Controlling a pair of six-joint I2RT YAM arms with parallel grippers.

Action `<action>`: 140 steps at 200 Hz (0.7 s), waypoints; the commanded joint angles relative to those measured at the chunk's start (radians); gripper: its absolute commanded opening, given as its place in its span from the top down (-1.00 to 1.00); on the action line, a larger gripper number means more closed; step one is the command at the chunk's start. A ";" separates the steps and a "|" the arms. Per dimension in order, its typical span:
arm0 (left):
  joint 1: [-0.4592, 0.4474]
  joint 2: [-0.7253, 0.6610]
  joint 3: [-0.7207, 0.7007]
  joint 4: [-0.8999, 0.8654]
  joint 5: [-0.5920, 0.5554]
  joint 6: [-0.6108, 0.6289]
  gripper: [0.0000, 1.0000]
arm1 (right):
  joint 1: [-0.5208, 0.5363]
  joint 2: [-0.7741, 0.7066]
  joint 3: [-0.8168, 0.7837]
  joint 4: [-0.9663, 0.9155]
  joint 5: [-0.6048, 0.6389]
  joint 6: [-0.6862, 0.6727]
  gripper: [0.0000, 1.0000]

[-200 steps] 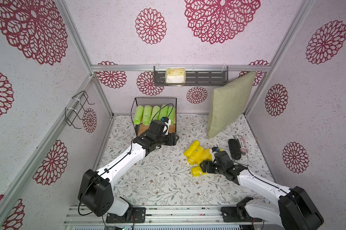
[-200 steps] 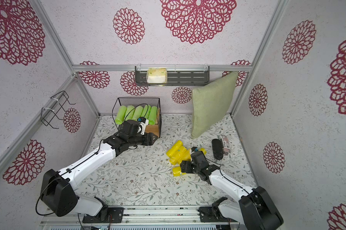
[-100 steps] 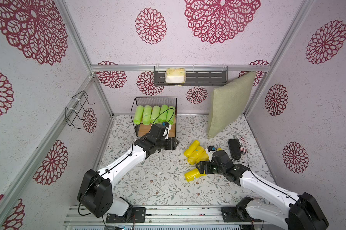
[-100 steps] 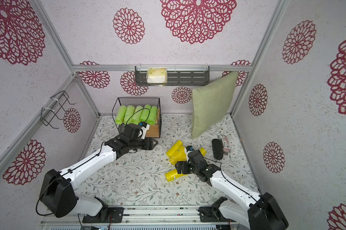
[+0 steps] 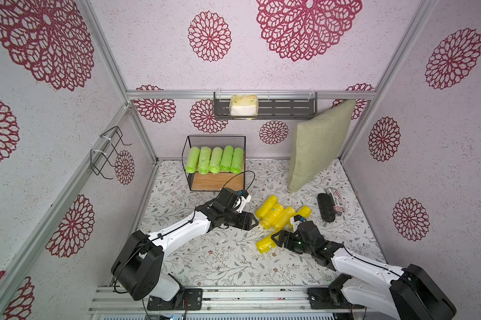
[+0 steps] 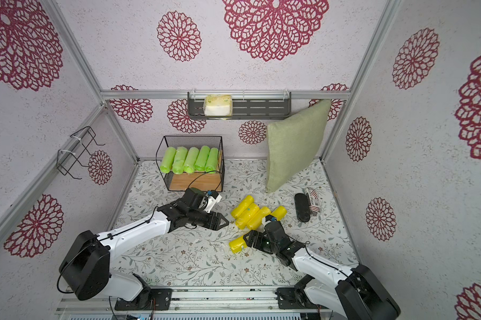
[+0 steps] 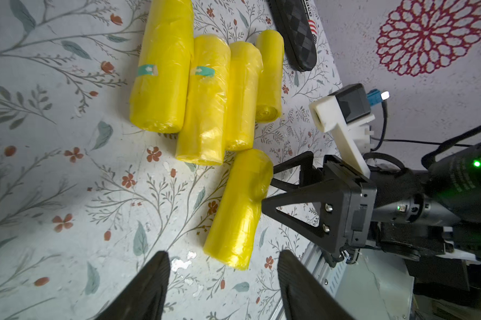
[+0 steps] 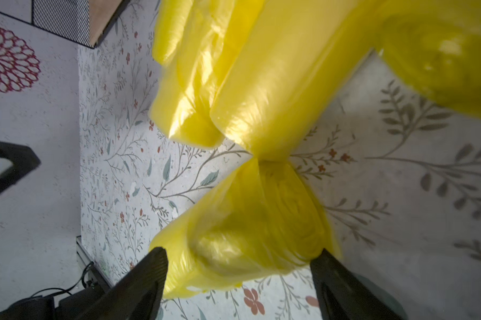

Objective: Sort the rolls of trash bags by color and place them on the shelf
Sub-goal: Pick up the roll of trash bags from the center of the board.

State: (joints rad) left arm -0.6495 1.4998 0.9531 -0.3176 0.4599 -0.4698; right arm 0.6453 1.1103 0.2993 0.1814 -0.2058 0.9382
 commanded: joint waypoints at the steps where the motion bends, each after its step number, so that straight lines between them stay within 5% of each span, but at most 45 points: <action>1: -0.002 0.014 -0.016 0.055 0.019 -0.016 -0.34 | 0.008 0.052 0.006 0.159 0.030 0.093 -0.70; 76: 0.015 -0.010 -0.025 0.031 -0.051 -0.017 -0.35 | 0.055 0.226 0.006 0.258 0.122 0.235 -0.37; 140: 0.060 -0.065 -0.061 0.045 -0.079 -0.031 -0.35 | 0.092 0.273 0.037 0.320 0.136 0.283 0.18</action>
State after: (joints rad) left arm -0.6170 1.4841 0.9104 -0.3038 0.4007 -0.4889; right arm 0.7158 1.3846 0.3199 0.5282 -0.0982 1.2011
